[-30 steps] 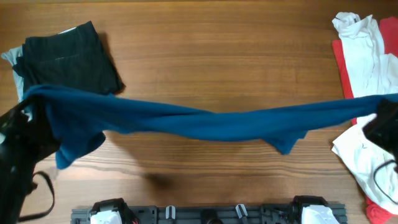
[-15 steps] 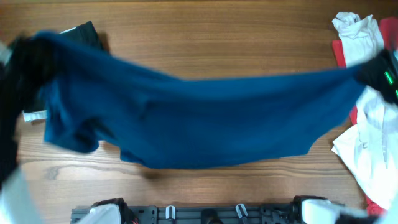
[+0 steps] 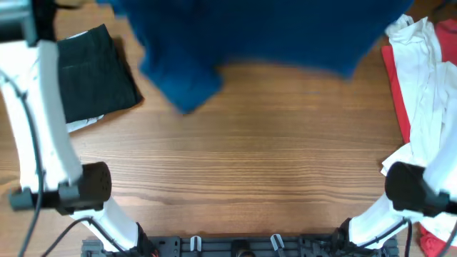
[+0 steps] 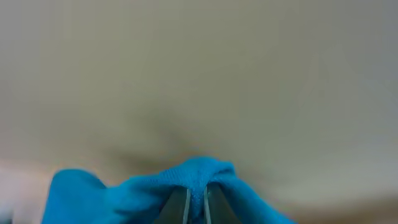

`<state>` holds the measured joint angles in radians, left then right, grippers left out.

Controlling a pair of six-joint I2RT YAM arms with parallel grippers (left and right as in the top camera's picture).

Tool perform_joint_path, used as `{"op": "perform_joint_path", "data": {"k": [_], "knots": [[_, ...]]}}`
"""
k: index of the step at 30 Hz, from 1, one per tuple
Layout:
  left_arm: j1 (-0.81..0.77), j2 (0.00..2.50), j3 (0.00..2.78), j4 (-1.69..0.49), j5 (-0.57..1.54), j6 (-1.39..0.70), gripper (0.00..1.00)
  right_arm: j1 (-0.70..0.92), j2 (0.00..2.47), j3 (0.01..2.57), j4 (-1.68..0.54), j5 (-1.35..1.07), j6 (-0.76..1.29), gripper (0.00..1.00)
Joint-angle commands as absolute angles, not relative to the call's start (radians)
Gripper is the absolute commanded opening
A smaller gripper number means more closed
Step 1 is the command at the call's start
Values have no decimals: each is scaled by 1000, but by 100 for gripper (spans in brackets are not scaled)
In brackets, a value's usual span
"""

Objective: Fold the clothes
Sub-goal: 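Lift the shirt with both grippers and lay it flat, stretched sideways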

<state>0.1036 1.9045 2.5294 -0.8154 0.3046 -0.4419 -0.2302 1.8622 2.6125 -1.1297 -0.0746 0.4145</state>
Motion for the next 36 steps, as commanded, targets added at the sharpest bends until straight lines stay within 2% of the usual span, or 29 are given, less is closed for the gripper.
{"op": "perform_joint_path", "data": {"k": [1,4,7,10,18,27,31,36], "knots": [[116,1844,2722,-887,265,-397,4,-236,1830,2703,-1213,-30,363,4],[93,1852,2729,-1149,287,-388,4,-236,1856,2671,-1377,-19,339,4],[29,1919,2671,-1486,287,-266,4,-236,1929,2591,-1578,59,336,4],[-21,2020,2567,-1685,287,-163,4,-236,1971,2444,-1608,55,258,4],[-59,2053,2065,-1666,234,-138,4,-236,1968,2025,-1602,14,208,4],[-59,2018,1770,-1656,211,-154,4,-277,1881,1655,-1529,-62,184,4],[-59,1890,1586,-1580,147,-219,4,-385,1743,1480,-1437,-61,210,4],[-48,1610,1336,-1479,143,-276,4,-529,1592,1367,-1396,-80,229,4]]}}
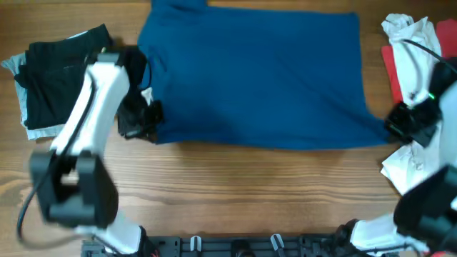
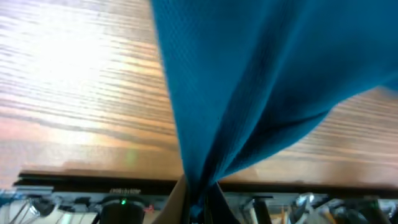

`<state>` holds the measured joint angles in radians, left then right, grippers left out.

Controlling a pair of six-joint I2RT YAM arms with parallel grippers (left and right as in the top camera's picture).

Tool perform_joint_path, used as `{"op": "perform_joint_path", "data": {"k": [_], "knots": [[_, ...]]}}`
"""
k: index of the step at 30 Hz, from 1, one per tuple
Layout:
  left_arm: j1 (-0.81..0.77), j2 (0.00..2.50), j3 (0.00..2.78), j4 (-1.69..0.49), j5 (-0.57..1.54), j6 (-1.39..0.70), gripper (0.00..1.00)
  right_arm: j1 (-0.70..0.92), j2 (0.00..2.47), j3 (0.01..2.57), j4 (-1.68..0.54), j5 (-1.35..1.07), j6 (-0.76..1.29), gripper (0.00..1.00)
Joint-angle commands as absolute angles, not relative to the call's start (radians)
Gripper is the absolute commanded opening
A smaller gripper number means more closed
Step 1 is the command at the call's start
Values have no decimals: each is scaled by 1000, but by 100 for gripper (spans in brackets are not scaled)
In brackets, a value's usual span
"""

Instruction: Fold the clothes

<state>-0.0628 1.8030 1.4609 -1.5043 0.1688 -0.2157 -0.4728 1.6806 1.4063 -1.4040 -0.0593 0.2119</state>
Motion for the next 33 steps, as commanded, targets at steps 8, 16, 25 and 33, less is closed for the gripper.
{"op": "perform_joint_path", "data": {"k": [8,16,25,33], "knots": [[70,1231,1161,-1475,118,-371,4,-541,1546,1303,-1410,-21,238,4],[162,1174,1159,-1481,115,-375,4,-544,1544,1277,-1395,26,267,4],[161,1185,1159,-1401,227,-375,4,-633,1543,1281,-1360,116,375,4],[89,1195,1089,-1394,278,-375,4,-659,1538,1288,-1349,78,366,4]]}}
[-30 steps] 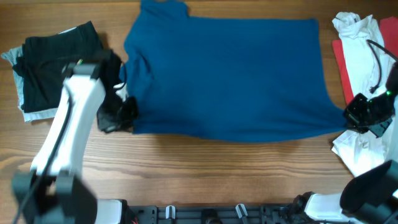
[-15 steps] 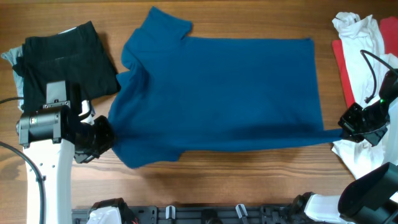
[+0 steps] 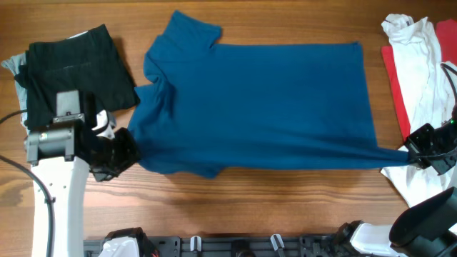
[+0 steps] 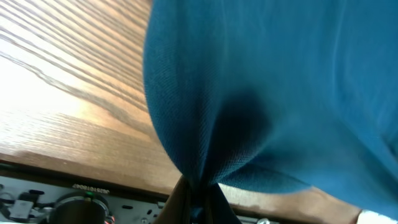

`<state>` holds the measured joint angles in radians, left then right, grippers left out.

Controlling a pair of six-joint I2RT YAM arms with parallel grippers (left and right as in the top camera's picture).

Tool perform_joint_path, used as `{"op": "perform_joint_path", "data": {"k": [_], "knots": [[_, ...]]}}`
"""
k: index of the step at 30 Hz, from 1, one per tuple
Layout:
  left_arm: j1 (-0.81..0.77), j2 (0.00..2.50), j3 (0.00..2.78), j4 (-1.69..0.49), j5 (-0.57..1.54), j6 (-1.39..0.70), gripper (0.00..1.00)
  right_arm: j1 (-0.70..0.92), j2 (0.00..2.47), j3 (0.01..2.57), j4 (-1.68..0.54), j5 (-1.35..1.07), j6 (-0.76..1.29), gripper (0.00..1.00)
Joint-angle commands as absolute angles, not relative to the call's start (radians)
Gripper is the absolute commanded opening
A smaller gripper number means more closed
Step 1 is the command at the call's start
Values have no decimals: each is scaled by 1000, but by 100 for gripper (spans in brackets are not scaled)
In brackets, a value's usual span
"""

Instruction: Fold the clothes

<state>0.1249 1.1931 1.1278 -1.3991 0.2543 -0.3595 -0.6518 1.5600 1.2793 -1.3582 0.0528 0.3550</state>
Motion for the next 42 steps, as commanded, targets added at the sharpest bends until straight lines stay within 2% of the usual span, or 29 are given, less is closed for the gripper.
{"op": "perform_joint_path", "data": {"k": [1,2,5,13,15,16,18,20,25,29,32,37,42], "knots": [[78,1195,1079,-1394,278,-375,4,-659,1538,1288,-1348,78,366,4],[66,1195,1069,-1394,278,-375,4,-659,1538,1288,-1348,78,366,4],[48,1195,1060,-1396,277,-375,13,-659,1538,1288,-1347,77,366,4],[47,1195,1060,-1393,276,-375,14,-659,1538,1288,-1343,70,366,4],[48,1195,1060,-1361,268,-375,33,-659,1538,1288,-1342,66,366,4],[49,1195,1060,-1323,263,-378,37,-659,1538,1288,-1343,66,365,4],[51,1196,1060,-1232,206,-418,40,-659,1538,1288,-1342,57,359,4],[57,1220,1060,-1111,137,-454,39,-659,1538,1288,-1341,51,354,4],[60,1385,1062,-930,210,-387,33,-659,1538,1288,-1338,34,340,4],[96,1593,1158,-773,320,-313,19,-658,1538,1288,-1339,25,340,4],[122,1793,1391,-754,302,-291,9,-658,1538,1288,-1340,25,339,4],[123,1998,1583,-743,244,-296,8,-658,1538,1288,-1339,26,332,4],[153,2088,1589,-699,110,-294,8,-658,1538,1288,-1339,25,321,4]]}}
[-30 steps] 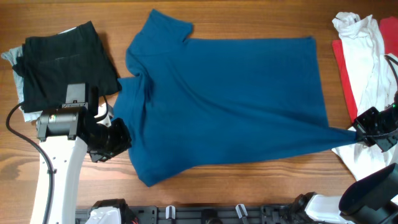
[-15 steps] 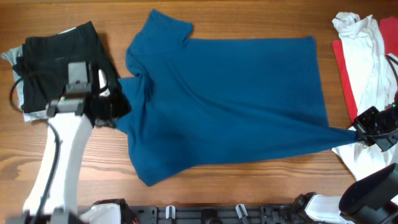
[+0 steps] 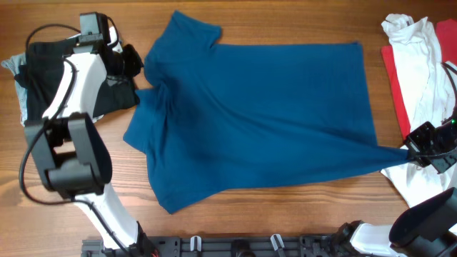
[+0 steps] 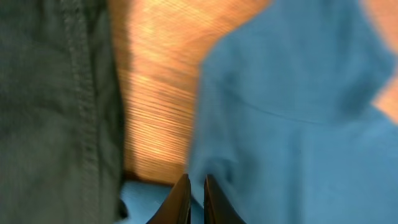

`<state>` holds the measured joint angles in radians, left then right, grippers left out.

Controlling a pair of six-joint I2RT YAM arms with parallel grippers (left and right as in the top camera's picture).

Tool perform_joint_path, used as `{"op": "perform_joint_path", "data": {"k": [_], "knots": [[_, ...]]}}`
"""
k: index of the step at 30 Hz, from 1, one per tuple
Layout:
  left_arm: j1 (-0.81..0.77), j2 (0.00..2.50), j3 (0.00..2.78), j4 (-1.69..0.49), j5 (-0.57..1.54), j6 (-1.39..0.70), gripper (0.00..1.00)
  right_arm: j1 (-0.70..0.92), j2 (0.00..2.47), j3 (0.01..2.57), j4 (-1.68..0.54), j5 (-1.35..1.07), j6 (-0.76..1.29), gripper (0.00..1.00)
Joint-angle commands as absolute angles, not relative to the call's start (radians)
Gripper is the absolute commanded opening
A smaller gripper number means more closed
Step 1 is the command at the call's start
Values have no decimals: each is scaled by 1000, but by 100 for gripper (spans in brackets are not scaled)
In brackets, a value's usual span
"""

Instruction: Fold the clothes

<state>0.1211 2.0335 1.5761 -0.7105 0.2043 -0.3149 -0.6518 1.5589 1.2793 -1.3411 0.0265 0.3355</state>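
Note:
A blue T-shirt (image 3: 264, 114) lies spread on the wooden table (image 3: 285, 214), with its collar end to the left and its hem to the right. My right gripper (image 3: 414, 153) is shut on the shirt's near right corner, which is drawn out to a point. My left gripper (image 3: 137, 63) sits at the far left beside a sleeve. In the blurred left wrist view the left gripper (image 4: 198, 183) has its jaws nearly together over the blue shirt (image 4: 298, 124), with nothing seen held between them.
A folded black garment (image 3: 78, 64) lies at the far left on a grey piece, right beside my left gripper; it also fills the left of the wrist view as dark cloth (image 4: 50, 93). White clothes (image 3: 418, 64) and a red garment (image 3: 393, 78) are heaped at the right edge.
My left gripper has let go of the shirt's near left part, which now lies flat on the table. It has moved from the near left to the far left by the sleeve. The right gripper holds as before.
The shirt was first held up high, close to the overhead camera. Then it lay on the table with a gripper on each near corner. Then both corners were drawn out sideways. Now only the right gripper holds it, and the left is by the sleeve.

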Motion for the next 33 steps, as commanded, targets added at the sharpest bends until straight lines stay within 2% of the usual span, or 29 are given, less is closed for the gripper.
{"op": "perform_joint_path", "data": {"k": [1,17,23,25,26,28,30,33], "knots": [[165,2099,1589,-698,110,-291,7,-658,1538,1288,-1339,25,320,4],[529,2140,1589,-782,32,-352,4,-658,1538,1288,-1346,21,314,4],[527,2130,1596,-777,189,-342,5,-658,1538,1288,-1346,21,314,4],[479,2096,1607,-803,237,-290,11,-658,1538,1288,-1346,22,314,4],[452,2070,1608,-833,253,-281,19,-658,1538,1288,-1346,22,313,4],[409,2033,1608,-904,281,-265,41,-658,1538,1288,-1346,21,314,4],[370,2014,1608,-979,281,-265,52,-658,1538,1288,-1345,21,314,4],[314,2020,1591,-1047,280,-264,56,-659,1538,1288,-1343,21,314,4]]}}
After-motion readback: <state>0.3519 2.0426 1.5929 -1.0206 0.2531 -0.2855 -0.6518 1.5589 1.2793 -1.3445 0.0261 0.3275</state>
